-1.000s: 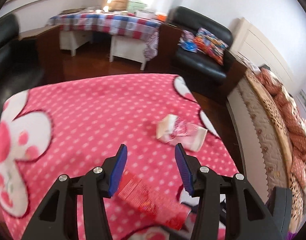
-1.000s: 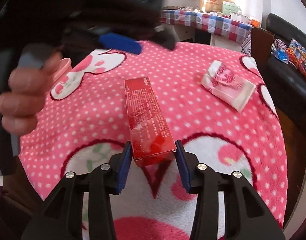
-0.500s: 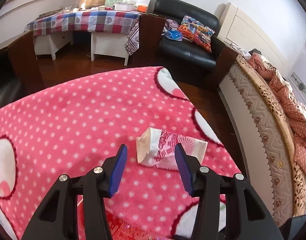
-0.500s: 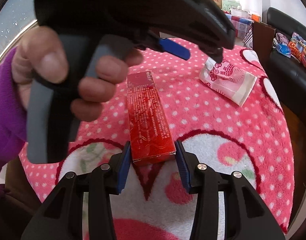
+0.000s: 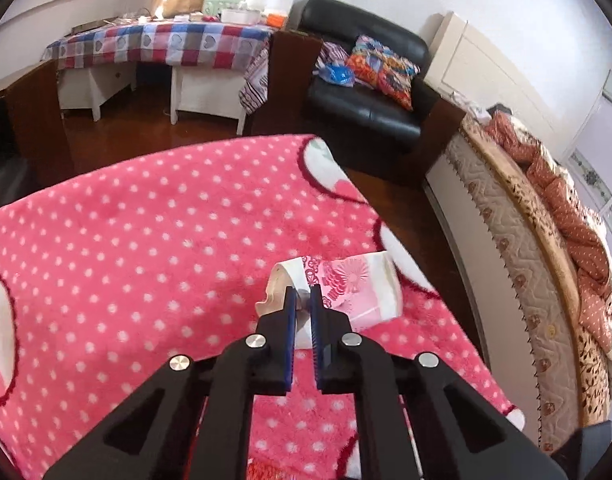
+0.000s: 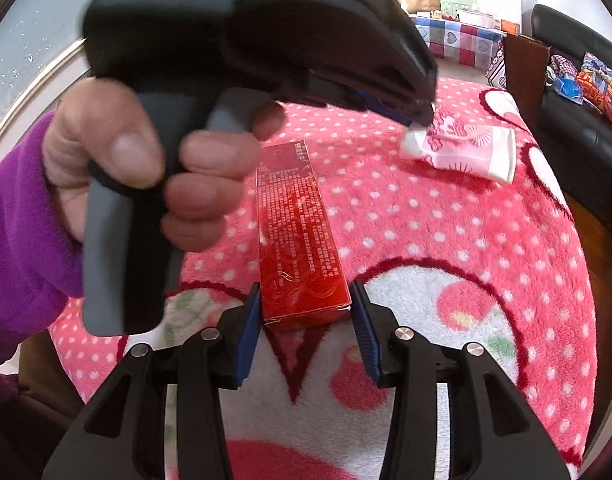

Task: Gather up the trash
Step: 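Grasp the pink-and-white paper bag with the left tool, then grasp the red box with the right tool while the left tool holds the paper bag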

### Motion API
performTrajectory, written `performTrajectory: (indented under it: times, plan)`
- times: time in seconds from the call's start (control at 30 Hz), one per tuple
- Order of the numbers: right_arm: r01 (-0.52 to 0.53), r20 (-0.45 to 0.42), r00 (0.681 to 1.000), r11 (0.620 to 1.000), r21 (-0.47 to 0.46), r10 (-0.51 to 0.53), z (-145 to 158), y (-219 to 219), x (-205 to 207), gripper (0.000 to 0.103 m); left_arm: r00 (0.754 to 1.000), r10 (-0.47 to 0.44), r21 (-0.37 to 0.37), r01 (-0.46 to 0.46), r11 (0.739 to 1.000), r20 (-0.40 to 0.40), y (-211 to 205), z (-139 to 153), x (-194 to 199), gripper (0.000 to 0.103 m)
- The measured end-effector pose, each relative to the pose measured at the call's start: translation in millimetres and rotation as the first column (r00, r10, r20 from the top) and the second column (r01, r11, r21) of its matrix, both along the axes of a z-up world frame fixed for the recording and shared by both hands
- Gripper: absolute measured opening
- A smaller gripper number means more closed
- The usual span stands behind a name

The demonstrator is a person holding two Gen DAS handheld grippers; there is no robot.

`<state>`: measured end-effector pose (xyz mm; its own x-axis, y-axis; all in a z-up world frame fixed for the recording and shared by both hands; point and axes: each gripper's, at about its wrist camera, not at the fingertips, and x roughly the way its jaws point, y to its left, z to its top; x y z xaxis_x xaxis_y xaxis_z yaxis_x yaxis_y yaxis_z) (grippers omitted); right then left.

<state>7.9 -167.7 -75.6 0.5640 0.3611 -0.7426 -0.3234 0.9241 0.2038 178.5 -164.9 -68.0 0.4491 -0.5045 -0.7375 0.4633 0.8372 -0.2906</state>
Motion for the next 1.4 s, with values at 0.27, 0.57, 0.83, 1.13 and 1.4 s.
performTrajectory:
  times: [0.27, 0.57, 0.83, 1.13, 1.4]
  plan:
    - [0.030, -0.037, 0.999, 0.999, 0.027, -0.029, 1.4, -2.6, 14.5, 0.044, 0.988, 0.151, -0.023, -0.150, 0.988, 0.043, 56.2, 31.0, -19.0, 0.005]
    - [0.026, 0.039, 0.999, 0.999, 0.036, -0.027, 32.3, -3.1, 27.8, 0.044, 0.927, 0.362, -0.001, -0.363, 0.932, 0.103, 148.8, 65.1, -67.4, 0.005]
    - [0.000, 0.129, 0.992, 0.999, 0.054, -0.007, 70.0, 2.5, 43.3, 0.044, 0.864, 0.489, 0.028, -0.495, 0.868, 0.118, 200.5, 73.1, -108.0, 0.005]
    - [-0.064, 0.162, 0.985, 0.997, 0.032, 0.058, 93.7, 18.2, 55.8, 0.044, 0.801, 0.592, 0.036, -0.596, 0.802, 0.085, 235.4, 69.9, -142.4, 0.005]
    - [-0.103, -0.016, 0.995, 0.995, -0.016, 0.103, 57.2, 8.4, 49.4, 0.045, 0.771, 0.637, 0.040, -0.637, 0.770, 0.023, 250.8, 51.7, -153.5, 0.005]
